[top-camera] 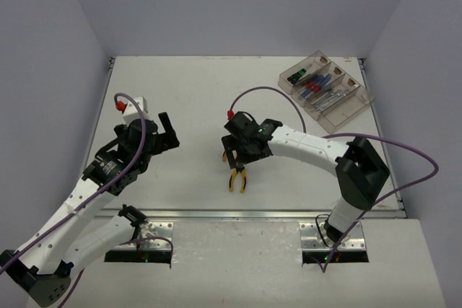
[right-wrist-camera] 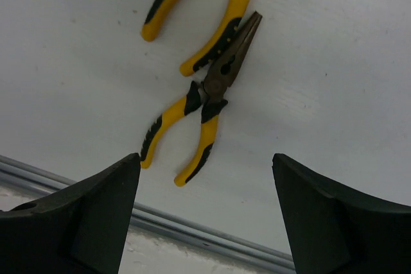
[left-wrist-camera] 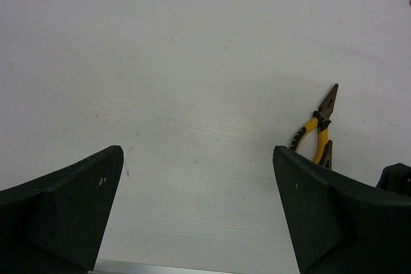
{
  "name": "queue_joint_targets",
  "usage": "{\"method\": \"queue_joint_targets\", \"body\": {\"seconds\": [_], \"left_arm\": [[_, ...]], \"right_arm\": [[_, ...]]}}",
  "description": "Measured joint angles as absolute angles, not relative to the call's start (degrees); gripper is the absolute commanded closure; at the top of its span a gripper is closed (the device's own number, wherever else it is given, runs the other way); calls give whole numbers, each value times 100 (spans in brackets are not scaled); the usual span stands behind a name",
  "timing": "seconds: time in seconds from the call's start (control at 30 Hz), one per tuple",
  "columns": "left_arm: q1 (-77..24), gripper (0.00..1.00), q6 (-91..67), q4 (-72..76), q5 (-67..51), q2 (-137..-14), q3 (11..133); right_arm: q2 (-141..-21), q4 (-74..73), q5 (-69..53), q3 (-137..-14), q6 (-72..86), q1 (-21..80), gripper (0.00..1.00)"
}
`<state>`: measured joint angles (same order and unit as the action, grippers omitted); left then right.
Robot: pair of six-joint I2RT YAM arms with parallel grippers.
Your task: Sort the tools into containers
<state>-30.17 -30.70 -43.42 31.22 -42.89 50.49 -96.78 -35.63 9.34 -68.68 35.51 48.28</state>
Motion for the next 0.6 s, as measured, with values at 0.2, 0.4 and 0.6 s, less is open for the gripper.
{"method": "queue_joint_targets", "body": {"seconds": [0.2,0.4,0.6], "left_arm": [[-3017,0,-3024,-4292,3025,-4252,4969],[-3017,0,-2998,-4261,2920,-4202,4965],[-3006,0,-2984,-4258,2870,-4179,4965]], "right_arm": [[-9649,-3341,1252,-6237,4196,5212,45],[-9822,-3135,1179,-5809,4515,5208,55],[-10364,-2737,997,-5827,4652,5207,63]]}}
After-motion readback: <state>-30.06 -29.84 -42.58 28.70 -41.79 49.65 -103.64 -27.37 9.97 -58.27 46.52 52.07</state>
